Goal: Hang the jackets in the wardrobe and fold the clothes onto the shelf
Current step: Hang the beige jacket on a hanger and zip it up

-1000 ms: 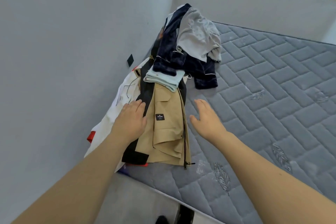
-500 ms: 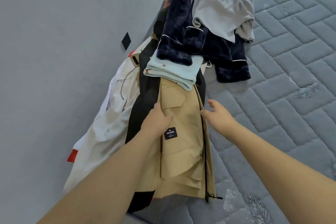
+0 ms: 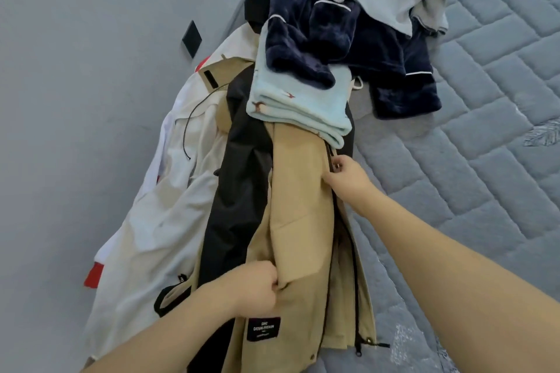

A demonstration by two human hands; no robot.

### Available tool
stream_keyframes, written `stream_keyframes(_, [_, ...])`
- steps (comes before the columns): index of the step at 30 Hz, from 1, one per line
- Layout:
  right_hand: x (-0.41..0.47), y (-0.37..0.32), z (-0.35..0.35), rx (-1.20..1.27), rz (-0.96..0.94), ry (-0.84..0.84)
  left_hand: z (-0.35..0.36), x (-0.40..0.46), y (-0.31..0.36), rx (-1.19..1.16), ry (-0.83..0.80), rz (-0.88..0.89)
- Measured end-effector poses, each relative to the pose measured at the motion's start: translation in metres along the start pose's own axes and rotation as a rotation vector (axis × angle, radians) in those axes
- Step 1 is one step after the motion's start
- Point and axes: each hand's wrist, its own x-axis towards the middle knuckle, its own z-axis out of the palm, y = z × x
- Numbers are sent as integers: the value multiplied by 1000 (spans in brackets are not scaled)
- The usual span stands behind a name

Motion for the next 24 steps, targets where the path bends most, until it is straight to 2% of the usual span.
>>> stream_keyframes(2, [-7,5,2,-46,-35,7,-19,-4,-8,-108,30,-36])
stream_keyframes(5, [-15,6,-15,-107,-62,-7,-62,1,-1,-522,290,-28])
stream_keyframes(9, [-32,1,-40,-206,-69,-162,-98,24,32,-706,463,47])
stream_keyframes(11, [-44,4,-45,-285,-58,-237,-106,31,51,-721,608,64])
stream_keyframes(13, [-59,11,-47,-451,-47,-318,-112,39,65,-508,907,-25])
stream_keyframes(14, [-67,17,-48,-558,-30,-374,-113,43,70,-402,1007,-97])
stream_keyframes(15, [-76,23,-48,-670,1,-450,-113,47,75,-354,1017,-175])
stream_keyframes(18, [-101,45,-47,-888,147,-746,-96,63,90,-374,818,-308])
stream_keyframes(20, [-110,64,-52,-920,272,-902,-68,73,101,-376,698,-251])
stream_keyframes(21, [-111,72,-59,-911,323,-924,-56,75,105,-367,652,-193])
stream_keyframes(22, [-107,79,-68,-883,346,-883,-46,74,107,-357,606,-139])
stream_keyframes(23, [-103,86,-81,-842,328,-757,-39,73,110,-357,549,-95])
stream_keyframes(24, [-97,92,-96,-781,285,-563,-34,70,112,-373,482,-64])
